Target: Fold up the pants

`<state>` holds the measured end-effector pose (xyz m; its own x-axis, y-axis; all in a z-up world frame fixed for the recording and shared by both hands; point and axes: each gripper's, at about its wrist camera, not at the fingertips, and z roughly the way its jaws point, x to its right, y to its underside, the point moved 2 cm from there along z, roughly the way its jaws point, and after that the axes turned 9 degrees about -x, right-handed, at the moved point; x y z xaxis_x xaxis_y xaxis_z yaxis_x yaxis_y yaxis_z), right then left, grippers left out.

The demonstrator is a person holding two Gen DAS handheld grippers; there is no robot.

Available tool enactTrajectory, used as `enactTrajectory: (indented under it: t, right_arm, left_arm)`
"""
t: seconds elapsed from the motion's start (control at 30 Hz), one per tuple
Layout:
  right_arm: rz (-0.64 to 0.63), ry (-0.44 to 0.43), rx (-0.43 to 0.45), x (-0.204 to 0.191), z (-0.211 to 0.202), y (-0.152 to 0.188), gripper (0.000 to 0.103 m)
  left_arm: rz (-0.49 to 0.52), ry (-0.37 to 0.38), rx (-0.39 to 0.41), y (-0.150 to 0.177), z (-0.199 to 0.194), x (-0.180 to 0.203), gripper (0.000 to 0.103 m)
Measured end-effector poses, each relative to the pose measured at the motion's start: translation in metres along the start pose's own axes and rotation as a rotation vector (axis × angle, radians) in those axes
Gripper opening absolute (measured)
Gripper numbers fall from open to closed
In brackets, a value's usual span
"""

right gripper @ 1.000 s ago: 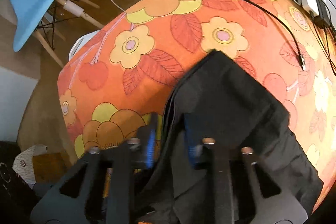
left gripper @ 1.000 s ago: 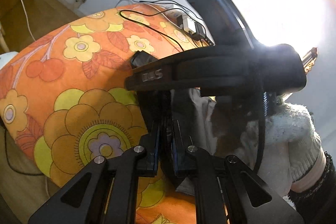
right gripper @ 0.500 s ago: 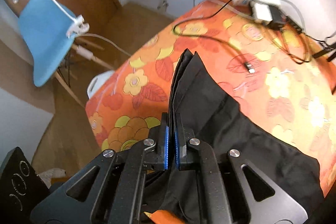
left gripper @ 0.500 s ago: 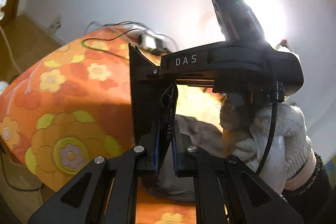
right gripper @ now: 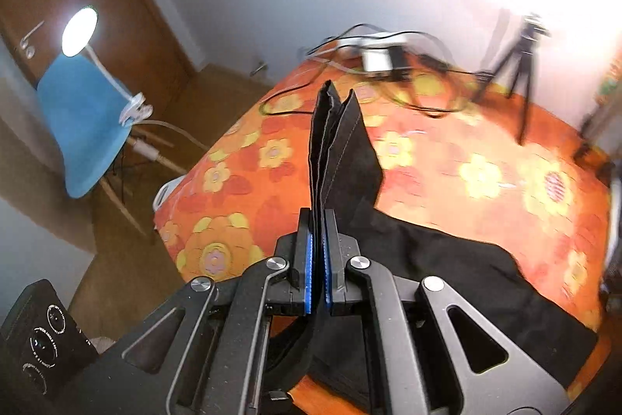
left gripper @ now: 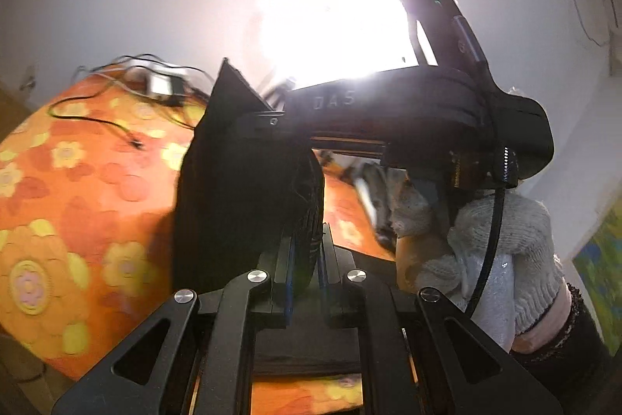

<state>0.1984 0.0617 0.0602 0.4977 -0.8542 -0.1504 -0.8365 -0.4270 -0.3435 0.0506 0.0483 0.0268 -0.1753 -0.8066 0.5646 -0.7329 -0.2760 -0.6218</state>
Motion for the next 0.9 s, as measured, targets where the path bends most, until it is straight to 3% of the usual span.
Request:
enactTrajectory:
  t: [0.2,0.53,0.73,0.9]
  right_arm:
    - [0.108,0.06,0.046,0.069,-0.039,0.038,0.004]
    - [0.335,0.164,0.08,0.203,-0.094,0.117,0.004]
    - [0.464,0.167,0.07,0.271,-0.099,0.175,0.004]
    - [0.535,0.134,0.053,0.3,-0.082,0.213,0.004]
  left_arm:
    - [0.088,0.078,-0.057,0.007,0.042,0.053,0.008]
    - [0.235,0.211,-0.227,0.034,0.138,0.144,0.008]
    - [0.319,0.216,-0.34,0.065,0.185,0.172,0.008]
    - [0.375,0.179,-0.41,0.096,0.204,0.186,0.008]
